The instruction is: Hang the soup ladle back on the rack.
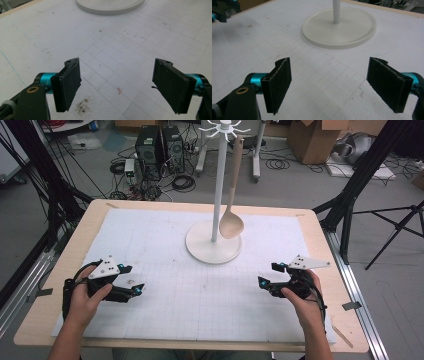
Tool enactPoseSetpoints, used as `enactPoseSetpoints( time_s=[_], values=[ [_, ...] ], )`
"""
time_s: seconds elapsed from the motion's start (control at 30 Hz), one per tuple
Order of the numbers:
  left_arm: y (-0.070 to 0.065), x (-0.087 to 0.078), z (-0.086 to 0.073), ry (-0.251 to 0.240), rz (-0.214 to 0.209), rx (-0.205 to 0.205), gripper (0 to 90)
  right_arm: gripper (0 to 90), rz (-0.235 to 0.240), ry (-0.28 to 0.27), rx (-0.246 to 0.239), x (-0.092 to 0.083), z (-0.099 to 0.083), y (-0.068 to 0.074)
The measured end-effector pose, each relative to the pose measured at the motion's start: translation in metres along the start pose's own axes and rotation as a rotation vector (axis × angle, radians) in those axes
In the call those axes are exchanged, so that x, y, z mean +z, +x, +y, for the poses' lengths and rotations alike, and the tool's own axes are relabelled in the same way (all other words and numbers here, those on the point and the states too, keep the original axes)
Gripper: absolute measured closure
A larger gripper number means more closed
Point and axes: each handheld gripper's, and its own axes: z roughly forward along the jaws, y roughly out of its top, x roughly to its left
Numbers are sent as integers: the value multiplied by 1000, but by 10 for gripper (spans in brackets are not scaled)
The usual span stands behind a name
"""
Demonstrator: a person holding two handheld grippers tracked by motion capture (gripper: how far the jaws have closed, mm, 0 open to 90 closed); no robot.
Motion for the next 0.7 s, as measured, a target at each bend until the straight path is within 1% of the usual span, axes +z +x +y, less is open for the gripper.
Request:
enactPoseSetpoints(
  time_s=[0.03,0.07,0.1,0.17,0.23,0.27,0.37,0.47,0.53,0.7],
  values=[
    [-1,1,0,1,-5,3,230,185,-8,9,-6,1,-2,1],
    [-2,2,1,4,-8,6,230,184,-4,14,-10,2,-4,1],
    [-3,3,1,2,-12,7,229,184,0,21,-3,2,-4,0],
    [-4,4,1,5,-16,11,229,183,-15,9,-1,2,-4,-1],
    [-5,5,2,6,-15,17,229,181,-5,4,0,1,-3,0],
    [-5,5,2,4,-15,14,229,180,-7,-2,-11,1,-3,0],
    [-5,4,3,1,-12,15,229,179,0,-9,-8,-1,-3,0],
    [-5,2,2,-2,-11,12,229,179,-4,-4,0,-1,-3,-1],
    [-5,2,2,-3,-11,8,229,179,-1,-3,-6,0,-3,0],
    [-7,3,2,1,-13,14,229,179,9,7,-22,1,-3,2]
  ],
)
